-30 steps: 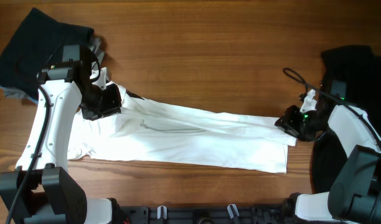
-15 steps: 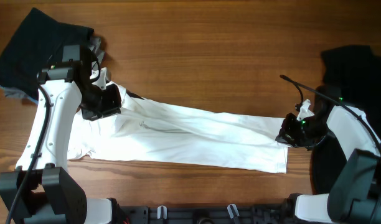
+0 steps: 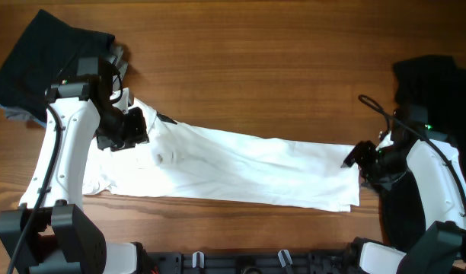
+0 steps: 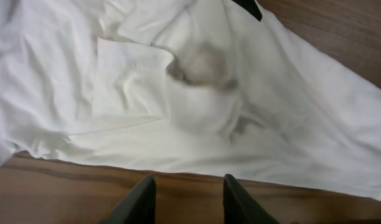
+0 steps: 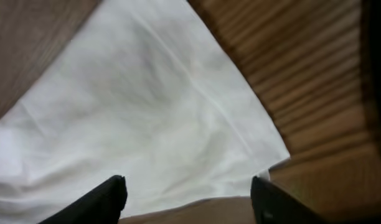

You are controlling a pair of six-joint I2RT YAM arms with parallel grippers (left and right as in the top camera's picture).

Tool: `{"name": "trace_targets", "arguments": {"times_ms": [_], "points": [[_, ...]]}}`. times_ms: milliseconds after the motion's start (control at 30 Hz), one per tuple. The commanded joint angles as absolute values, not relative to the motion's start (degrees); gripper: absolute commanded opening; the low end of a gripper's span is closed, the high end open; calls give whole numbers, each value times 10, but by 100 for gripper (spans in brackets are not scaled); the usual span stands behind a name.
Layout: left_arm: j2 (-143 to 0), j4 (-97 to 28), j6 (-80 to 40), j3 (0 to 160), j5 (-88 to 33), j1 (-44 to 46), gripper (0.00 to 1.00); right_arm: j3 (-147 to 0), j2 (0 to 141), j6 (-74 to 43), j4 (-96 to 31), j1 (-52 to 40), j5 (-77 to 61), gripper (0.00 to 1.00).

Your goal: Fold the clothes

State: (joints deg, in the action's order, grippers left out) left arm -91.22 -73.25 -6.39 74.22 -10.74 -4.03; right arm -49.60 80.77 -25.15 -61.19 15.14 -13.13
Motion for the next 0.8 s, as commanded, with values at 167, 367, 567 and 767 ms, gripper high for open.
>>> {"name": "trace_targets", "arguments": {"times_ms": [167, 367, 567, 767], "points": [[-909, -738, -62, 746, -104, -40, 43, -507, 834, -228, -525, 165, -118, 80], [-909, -711, -62, 739, -104, -40, 53, -505, 948, -225, -529, 196, -120, 82], [-912, -648, -90, 674, -29, -42, 42, -487, 999, -192, -526, 196, -157, 82], [-921, -473, -107, 569, -14, -70, 46, -455, 999, -180, -515, 196, -154, 82]]}}
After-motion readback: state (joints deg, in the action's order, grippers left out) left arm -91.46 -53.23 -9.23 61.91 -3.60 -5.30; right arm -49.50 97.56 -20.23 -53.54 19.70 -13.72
